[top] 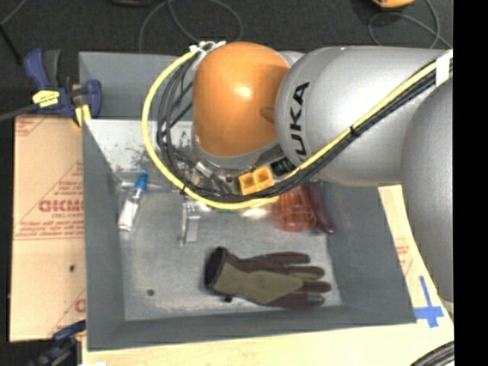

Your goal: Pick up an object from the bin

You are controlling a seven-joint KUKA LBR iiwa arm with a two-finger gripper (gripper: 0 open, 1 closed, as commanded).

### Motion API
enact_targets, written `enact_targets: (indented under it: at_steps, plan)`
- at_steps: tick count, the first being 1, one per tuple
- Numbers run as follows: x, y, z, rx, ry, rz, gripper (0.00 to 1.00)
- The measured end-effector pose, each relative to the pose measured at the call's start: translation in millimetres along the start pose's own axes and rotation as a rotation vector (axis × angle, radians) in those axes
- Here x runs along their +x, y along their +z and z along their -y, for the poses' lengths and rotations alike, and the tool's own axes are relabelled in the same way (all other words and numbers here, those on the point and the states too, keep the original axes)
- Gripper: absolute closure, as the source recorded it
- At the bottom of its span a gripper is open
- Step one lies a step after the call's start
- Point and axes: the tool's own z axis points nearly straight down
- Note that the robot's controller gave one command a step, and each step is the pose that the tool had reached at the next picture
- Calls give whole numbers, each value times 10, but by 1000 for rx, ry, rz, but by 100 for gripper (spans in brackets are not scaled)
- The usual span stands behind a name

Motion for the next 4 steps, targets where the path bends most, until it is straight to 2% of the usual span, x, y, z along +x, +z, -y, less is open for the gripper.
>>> enact_targets:
  at_steps: [1,2,3,4]
  plan:
    - [-12,-50,11,-1,4,8,0]
    - [146,110,164,-3,-64,14,0]
    - [239,361,460,1,-314,8,0]
    - [434,520,561,0,-358,14,0]
